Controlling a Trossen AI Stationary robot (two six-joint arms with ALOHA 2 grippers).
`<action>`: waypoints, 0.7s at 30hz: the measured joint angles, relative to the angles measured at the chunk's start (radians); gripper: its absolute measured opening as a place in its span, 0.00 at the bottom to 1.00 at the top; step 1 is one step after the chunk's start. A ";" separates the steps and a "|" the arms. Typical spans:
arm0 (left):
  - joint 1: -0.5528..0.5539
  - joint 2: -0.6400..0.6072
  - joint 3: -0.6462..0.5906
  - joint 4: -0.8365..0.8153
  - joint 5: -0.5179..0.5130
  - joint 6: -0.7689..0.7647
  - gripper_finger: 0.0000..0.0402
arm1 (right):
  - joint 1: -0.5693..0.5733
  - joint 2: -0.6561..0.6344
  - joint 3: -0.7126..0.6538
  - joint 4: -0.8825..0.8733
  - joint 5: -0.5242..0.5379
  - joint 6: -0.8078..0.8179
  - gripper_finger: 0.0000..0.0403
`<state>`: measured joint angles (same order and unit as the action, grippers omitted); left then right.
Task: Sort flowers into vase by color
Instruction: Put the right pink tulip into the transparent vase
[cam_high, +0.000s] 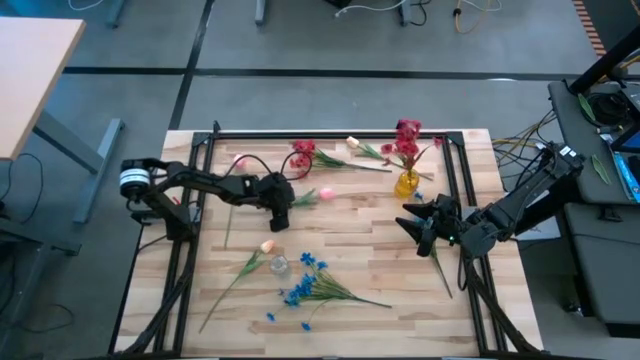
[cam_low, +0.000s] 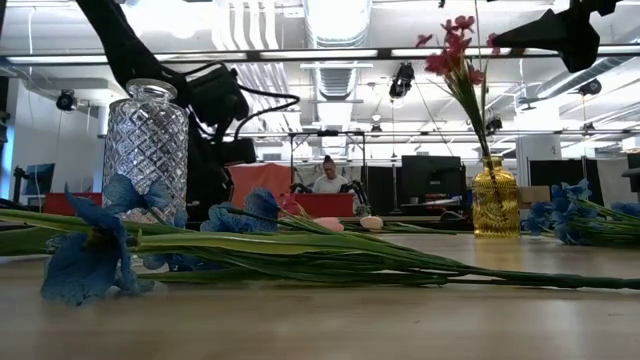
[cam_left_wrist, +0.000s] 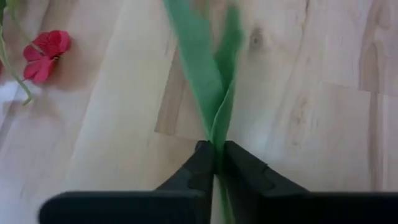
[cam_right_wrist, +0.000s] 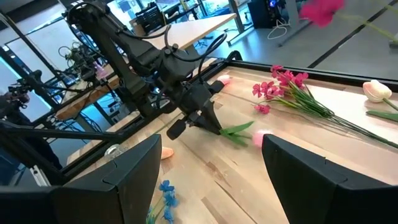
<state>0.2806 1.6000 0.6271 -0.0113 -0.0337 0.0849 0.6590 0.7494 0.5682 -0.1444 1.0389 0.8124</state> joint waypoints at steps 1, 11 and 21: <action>0.001 -0.009 -0.001 -0.006 -0.005 -0.002 0.02 | 0.000 0.000 0.000 0.000 0.000 0.000 0.67; 0.005 -0.249 -0.003 -0.111 -0.205 -0.011 0.00 | 0.000 0.004 0.000 0.000 -0.052 0.000 0.67; -0.043 -0.658 -0.008 0.091 0.083 -0.125 0.00 | 0.000 0.029 0.000 -0.006 -0.053 -0.002 0.67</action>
<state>0.2381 0.9417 0.6189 0.0799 0.0495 -0.0402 0.6590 0.7784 0.5682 -0.1509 0.9864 0.8104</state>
